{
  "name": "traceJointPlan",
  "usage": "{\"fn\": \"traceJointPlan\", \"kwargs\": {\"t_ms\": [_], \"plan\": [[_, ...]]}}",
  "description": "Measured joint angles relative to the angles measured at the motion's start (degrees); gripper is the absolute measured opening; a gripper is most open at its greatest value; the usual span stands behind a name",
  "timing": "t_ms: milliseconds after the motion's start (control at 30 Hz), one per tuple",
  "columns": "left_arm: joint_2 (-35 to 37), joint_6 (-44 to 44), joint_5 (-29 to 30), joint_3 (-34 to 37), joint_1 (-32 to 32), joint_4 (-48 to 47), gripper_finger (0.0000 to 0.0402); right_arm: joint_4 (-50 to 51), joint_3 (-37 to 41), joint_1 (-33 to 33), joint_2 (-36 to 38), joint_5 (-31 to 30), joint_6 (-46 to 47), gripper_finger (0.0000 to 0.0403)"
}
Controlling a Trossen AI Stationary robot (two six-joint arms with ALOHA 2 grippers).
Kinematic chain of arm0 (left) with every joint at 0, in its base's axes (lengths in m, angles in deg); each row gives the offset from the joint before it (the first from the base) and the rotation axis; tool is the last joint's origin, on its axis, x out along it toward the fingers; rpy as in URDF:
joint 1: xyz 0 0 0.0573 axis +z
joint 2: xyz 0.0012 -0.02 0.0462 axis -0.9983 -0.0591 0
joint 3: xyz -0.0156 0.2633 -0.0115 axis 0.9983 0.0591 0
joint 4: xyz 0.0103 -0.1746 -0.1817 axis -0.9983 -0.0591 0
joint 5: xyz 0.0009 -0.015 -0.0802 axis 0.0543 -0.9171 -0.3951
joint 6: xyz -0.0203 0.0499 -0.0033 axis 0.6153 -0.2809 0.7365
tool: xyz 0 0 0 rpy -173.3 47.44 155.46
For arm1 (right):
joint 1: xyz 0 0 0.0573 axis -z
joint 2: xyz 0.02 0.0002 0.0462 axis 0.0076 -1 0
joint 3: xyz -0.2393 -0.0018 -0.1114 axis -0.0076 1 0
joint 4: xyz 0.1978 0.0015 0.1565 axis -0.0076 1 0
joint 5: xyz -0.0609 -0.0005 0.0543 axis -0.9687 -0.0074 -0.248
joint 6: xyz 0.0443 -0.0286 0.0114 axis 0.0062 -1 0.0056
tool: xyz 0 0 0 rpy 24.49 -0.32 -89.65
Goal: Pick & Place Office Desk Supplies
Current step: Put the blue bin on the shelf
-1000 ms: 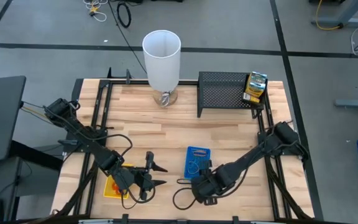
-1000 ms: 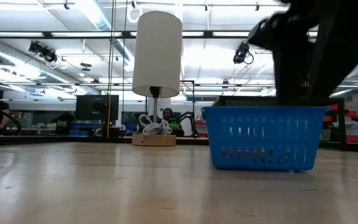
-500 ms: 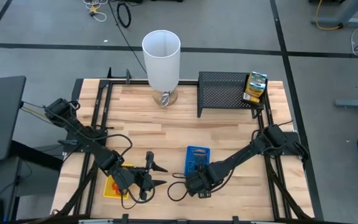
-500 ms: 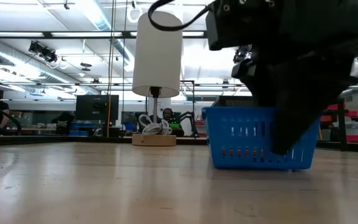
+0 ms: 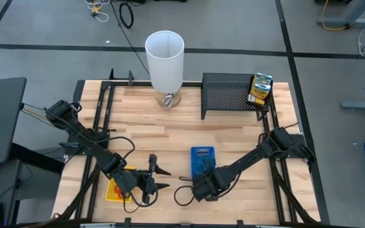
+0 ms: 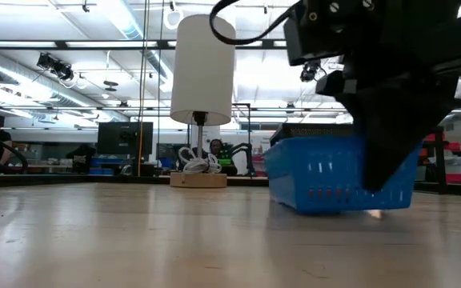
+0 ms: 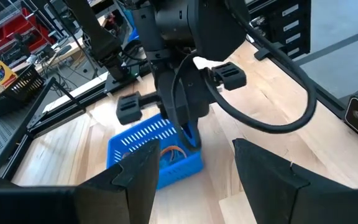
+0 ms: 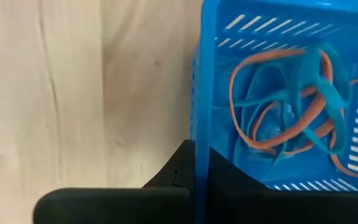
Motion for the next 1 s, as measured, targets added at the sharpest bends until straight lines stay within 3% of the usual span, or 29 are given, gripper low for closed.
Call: {"fn": "traceJointPlan", "kwargs": {"t_ms": [267,667,1000], "plan": [[0.0,0.0,0.0,0.0,0.0,-0.1,0.0213,7.4,-1.7,-0.4,3.6,-3.8,2.0,0.0002],[0.0,0.2,0.0,0.0,0.0,0.0,0.0213,34.2,-14.5,3.0,9.6,-15.4,-0.3,0.0001],[0.0,0.3,0.0,0.0,0.0,0.0,0.0213,35.3,-10.8,14.4,22.2,-18.2,-10.9,0.0000]]}}
